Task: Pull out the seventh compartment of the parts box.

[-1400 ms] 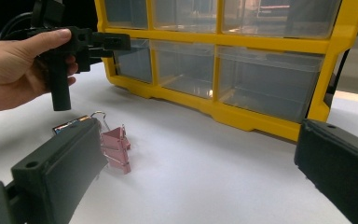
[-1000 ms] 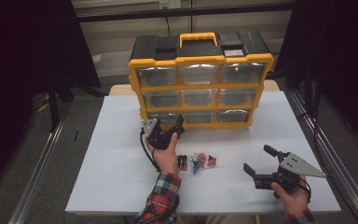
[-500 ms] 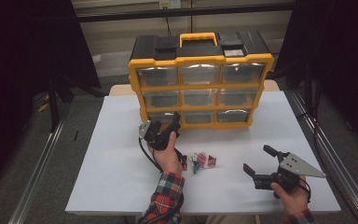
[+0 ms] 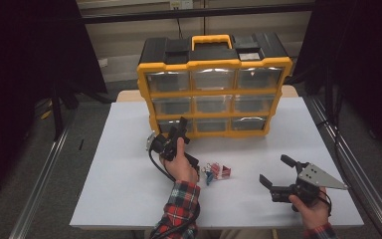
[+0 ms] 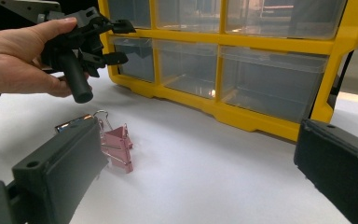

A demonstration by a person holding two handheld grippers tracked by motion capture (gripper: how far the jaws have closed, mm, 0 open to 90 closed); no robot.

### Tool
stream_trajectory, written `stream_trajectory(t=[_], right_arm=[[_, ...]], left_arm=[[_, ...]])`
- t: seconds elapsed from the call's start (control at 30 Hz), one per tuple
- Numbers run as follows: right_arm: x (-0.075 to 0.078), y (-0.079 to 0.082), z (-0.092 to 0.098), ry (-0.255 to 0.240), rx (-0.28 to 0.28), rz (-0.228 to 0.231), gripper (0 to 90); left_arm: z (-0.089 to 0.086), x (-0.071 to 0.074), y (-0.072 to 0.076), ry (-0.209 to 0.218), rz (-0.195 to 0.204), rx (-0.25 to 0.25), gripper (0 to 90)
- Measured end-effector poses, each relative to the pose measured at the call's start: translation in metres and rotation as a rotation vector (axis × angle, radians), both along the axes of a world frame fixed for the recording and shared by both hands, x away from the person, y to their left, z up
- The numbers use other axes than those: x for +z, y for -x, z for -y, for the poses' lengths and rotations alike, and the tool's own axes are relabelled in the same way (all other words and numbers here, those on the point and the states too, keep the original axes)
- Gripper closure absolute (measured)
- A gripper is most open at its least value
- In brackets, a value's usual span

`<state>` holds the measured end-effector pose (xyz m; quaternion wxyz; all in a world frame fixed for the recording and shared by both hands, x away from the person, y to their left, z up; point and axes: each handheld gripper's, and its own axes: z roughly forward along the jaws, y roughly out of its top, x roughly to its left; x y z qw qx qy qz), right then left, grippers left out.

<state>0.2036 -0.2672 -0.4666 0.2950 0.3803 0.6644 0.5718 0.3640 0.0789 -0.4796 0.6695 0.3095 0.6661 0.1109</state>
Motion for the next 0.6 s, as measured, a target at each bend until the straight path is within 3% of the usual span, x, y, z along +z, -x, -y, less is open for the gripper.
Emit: stream_trajectory(t=[0.07, 0.1, 0.17, 0.2, 0.23, 0.27, 0.3, 0.33, 0.37, 0.4, 0.43, 0.5, 0.6], right_arm=[[0.0, 0.0, 0.0002, -0.001, 0.0, -0.001, 0.4], [-0.0001, 0.0, 0.0003, 0.0, 0.001, -0.001, 0.5], [-0.0003, -0.0002, 0.0002, 0.0, 0.002, -0.001, 0.5], [-0.0003, -0.0003, 0.0002, 0.0, 0.002, -0.001, 0.5], [-0.0003, -0.0002, 0.0002, 0.001, 0.002, -0.002, 0.6], [-0.0002, -0.0002, 0.0001, 0.001, 0.003, -0.001, 0.7], [-0.0001, -0.0002, 0.0001, 0.001, 0.004, -0.001, 0.7], [0.0, -0.0002, 0.0001, 0.001, 0.003, 0.0, 0.7], [-0.0001, -0.0002, 0.0002, 0.0, 0.003, 0.0, 0.7], [-0.0001, -0.0003, 0.0002, 0.0, 0.003, -0.001, 0.7], [-0.0002, -0.0003, 0.0002, 0.001, 0.002, -0.001, 0.7], [-0.0001, -0.0003, 0.0001, 0.0, 0.004, -0.001, 0.6], [-0.0001, -0.0004, 0.0, 0.001, 0.004, -0.001, 0.7]], left_arm=[[-0.0008, -0.0012, 0.0005, 0.009, -0.002, -0.007, 35.2], [0.0032, 0.0014, -0.0024, 0.097, -0.006, 0.029, 36.4], [0.0026, -0.0001, -0.0011, 0.123, -0.003, 0.01, 39.4], [0.0022, -0.0013, -0.0015, 0.114, -0.001, 0.028, 40.7], [0.0038, 0.0, -0.0027, 0.153, 0.001, 0.056, 41.7], [0.0042, -0.0011, -0.0031, 0.16, 0.019, 0.061, 45.5], [0.0066, 0.0011, -0.0041, 0.219, 0.011, 0.086, 45.9], [0.0053, -0.0012, -0.0024, 0.206, 0.018, 0.065, 46.3], [0.0074, 0.0015, -0.0042, 0.258, 0.013, 0.102, 48.1], [0.0061, -0.0006, -0.0031, 0.216, 0.016, 0.076, 49.3], [0.0057, -0.0008, -0.0031, 0.228, 0.021, 0.066, 50.7], [0.007, 0.0012, -0.0044, 0.256, 0.003, 0.091, 53.0], [0.0058, -0.0005, -0.0038, 0.241, 0.006, 0.07, 53.2]])
